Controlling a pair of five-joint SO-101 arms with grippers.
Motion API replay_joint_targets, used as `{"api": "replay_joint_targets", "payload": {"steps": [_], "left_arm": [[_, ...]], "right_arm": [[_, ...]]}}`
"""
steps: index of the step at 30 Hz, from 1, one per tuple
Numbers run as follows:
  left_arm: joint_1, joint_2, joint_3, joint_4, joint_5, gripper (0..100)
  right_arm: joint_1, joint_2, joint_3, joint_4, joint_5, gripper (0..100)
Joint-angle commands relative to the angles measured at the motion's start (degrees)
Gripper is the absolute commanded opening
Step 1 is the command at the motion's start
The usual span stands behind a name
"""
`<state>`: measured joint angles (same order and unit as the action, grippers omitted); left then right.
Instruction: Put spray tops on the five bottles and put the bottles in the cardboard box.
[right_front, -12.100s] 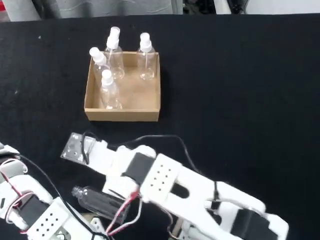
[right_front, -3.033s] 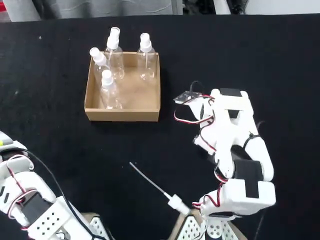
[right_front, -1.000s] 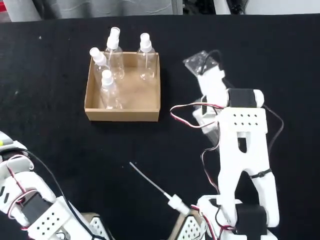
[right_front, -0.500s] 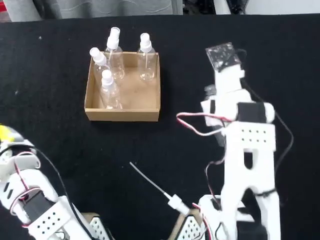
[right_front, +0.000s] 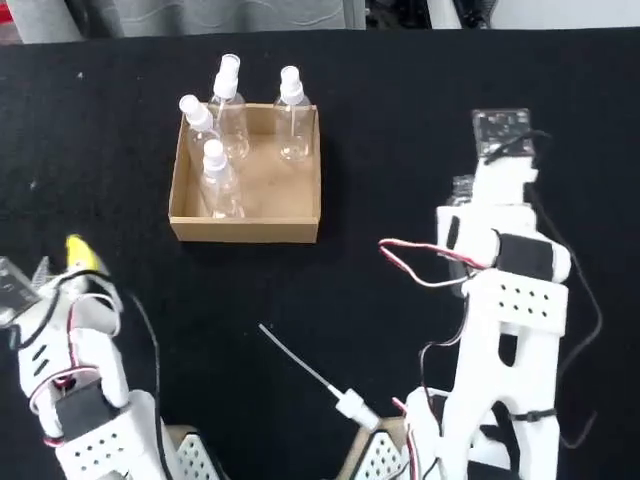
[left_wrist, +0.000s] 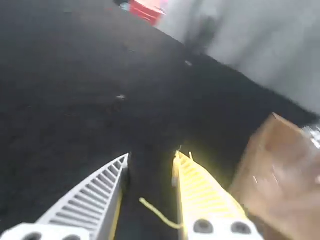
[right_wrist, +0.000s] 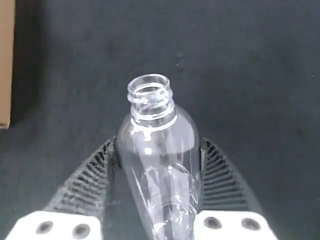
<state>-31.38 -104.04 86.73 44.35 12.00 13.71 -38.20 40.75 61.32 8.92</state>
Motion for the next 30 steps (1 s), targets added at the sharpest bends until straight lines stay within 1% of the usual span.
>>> {"api": "replay_joint_targets", "payload": {"steps": [1,7,14,19,21,30], "left_arm": [[7.9,-0.3,-9.1,7.6,-7.2,13],[16.3,-0.2,-14.5,15.8,-11.8,13],[26.9,-0.1,-17.9,22.6,-16.6,13],[33.4,1.8,-17.9,25.0,-19.2,13],[35.7,4.7,-17.9,25.1,-20.1,13],[46.1,20.1,-22.9,25.1,-19.2,13]], "right_arm": [[2.5,-2.5,1.0,-4.3,-1.9,9.6],[5.0,-2.4,2.0,-6.5,-4.1,9.6],[7.1,-2.6,1.6,-6.6,-6.0,9.6],[7.1,-2.6,1.7,-6.6,-6.0,9.6],[7.1,-2.6,1.8,-6.6,-6.0,9.6],[7.1,-2.2,1.8,-6.6,-6.0,9.6]]}}
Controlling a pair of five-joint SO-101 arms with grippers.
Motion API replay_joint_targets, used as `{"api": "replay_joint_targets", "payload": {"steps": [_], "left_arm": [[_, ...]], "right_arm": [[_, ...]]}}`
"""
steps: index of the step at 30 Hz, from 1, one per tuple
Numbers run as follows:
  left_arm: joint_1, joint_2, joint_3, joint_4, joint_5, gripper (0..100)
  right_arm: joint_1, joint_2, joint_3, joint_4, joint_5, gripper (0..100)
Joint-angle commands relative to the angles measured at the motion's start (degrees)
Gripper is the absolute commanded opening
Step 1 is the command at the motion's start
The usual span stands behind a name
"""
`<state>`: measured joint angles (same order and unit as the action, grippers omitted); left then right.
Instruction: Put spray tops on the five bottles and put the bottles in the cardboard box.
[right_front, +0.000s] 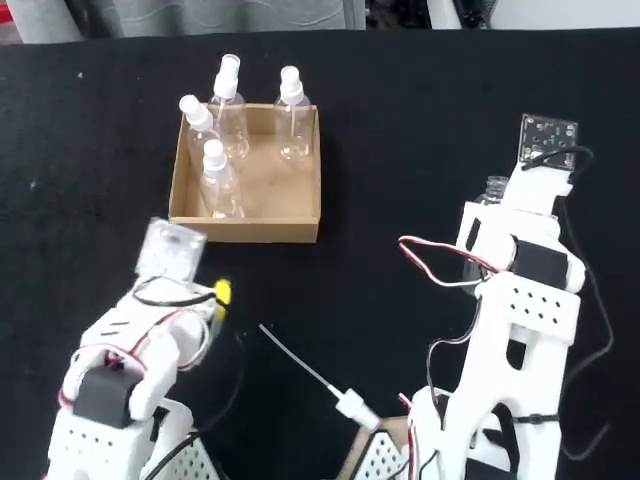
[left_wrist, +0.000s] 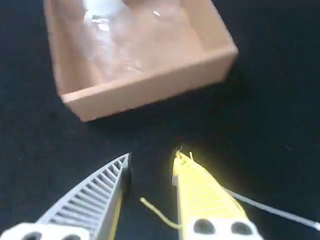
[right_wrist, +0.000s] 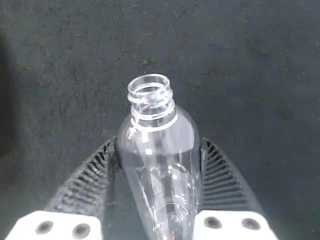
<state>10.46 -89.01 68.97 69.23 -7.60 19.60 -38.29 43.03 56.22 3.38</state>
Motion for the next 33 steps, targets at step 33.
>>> {"api": "replay_joint_targets", "payload": {"steps": [33], "left_arm": [[31.5,48.4,-21.6,0.2,0.6,19]], "right_arm": [[10.0,-2.2,-1.9,-4.0,2.5,9.6]]}}
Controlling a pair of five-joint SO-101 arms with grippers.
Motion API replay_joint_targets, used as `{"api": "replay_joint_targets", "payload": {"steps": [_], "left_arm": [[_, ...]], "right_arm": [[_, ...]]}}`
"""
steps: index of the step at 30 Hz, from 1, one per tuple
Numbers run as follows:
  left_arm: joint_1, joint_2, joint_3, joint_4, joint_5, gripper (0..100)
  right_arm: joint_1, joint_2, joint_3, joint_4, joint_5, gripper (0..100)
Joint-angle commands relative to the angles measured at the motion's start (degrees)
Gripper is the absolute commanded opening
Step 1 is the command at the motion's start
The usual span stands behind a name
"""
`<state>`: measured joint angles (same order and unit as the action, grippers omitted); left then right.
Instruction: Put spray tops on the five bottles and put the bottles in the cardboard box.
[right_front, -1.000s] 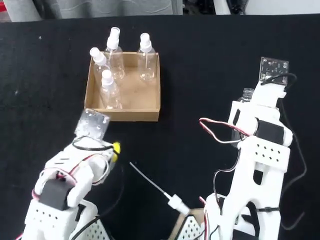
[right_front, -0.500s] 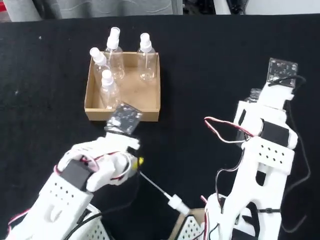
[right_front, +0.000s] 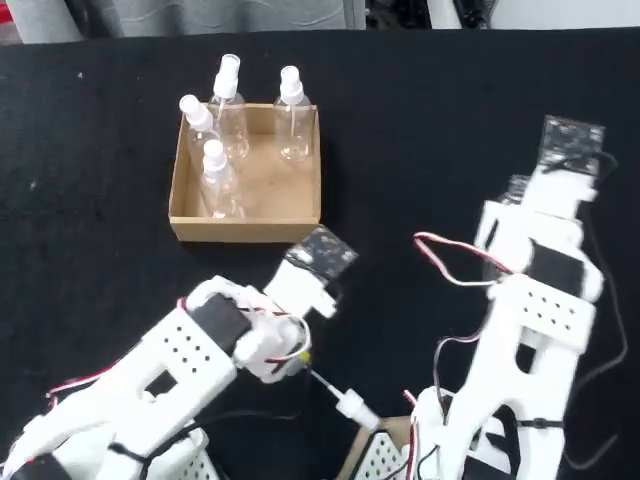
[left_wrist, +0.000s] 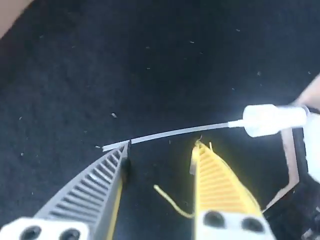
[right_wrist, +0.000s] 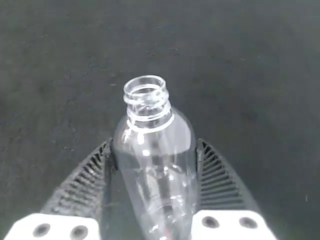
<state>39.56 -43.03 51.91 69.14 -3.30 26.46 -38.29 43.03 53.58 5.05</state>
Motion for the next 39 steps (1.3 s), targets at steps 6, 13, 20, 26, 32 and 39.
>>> {"api": "replay_joint_targets", "payload": {"steps": [6,13,20,26,32,39], "left_arm": [[5.0,9.3,-6.5,0.3,-8.8,19],[8.7,20.2,-10.2,0.3,-13.6,19],[13.0,25.8,-12.5,0.3,-18.5,19],[13.0,28.0,-16.0,0.3,-19.6,19],[14.0,31.2,-18.6,-0.2,-19.7,19],[16.9,36.4,-20.4,-0.2,-21.3,19]], "right_arm": [[7.0,-2.5,-2.5,-1.6,1.0,9.6],[8.4,-2.4,-3.2,-1.6,1.0,9.6],[8.4,-2.2,-3.2,-1.6,1.0,9.6],[8.2,-2.2,-3.1,-1.6,1.0,9.6],[8.0,-2.2,-3.0,-1.6,1.0,9.6],[8.0,-2.2,-3.0,-1.6,1.0,9.6]]}}
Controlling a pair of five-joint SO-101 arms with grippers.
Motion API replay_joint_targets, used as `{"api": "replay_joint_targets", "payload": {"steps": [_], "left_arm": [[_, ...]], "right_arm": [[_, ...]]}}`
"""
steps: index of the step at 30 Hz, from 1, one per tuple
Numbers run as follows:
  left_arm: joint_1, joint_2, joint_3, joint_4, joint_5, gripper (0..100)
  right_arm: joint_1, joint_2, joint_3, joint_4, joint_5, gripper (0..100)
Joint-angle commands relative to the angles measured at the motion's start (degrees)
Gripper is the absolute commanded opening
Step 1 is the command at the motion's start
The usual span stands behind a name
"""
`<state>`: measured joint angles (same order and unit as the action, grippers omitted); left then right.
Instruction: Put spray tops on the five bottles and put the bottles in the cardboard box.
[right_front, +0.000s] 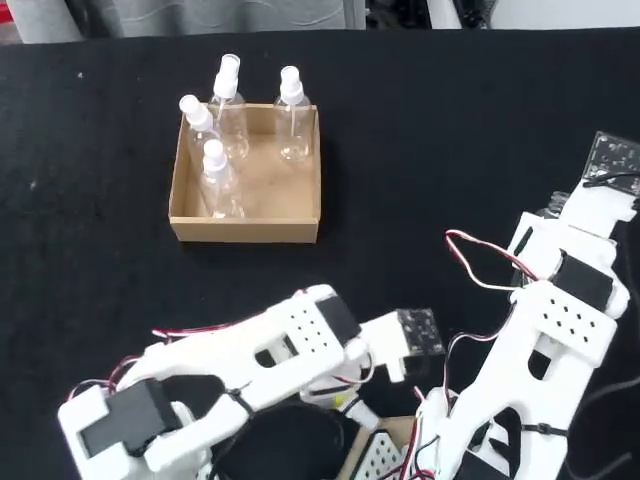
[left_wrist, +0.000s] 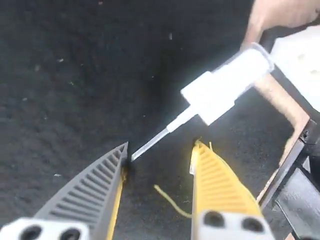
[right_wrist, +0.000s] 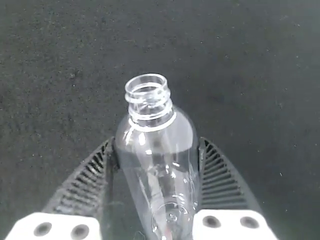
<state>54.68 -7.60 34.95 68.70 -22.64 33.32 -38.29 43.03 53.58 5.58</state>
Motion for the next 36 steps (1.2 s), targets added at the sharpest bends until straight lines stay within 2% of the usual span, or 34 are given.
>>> {"api": "replay_joint_targets", "payload": {"steps": [1,16,32,36], "left_arm": [[2.1,1.4,-3.5,0.3,-3.0,19],[0.9,2.2,-4.1,-5.2,-3.8,19],[0.5,4.7,-2.2,-7.3,-4.0,19],[0.5,7.8,-2.8,-7.5,-4.0,12]], "right_arm": [[1.1,-2.2,-3.0,-1.6,0.4,9.6],[1.1,-2.2,-2.9,-1.6,0.4,9.6],[1.2,-2.2,-2.9,-1.6,0.5,9.6],[1.2,-2.2,-2.9,-1.6,0.5,9.6]]}}
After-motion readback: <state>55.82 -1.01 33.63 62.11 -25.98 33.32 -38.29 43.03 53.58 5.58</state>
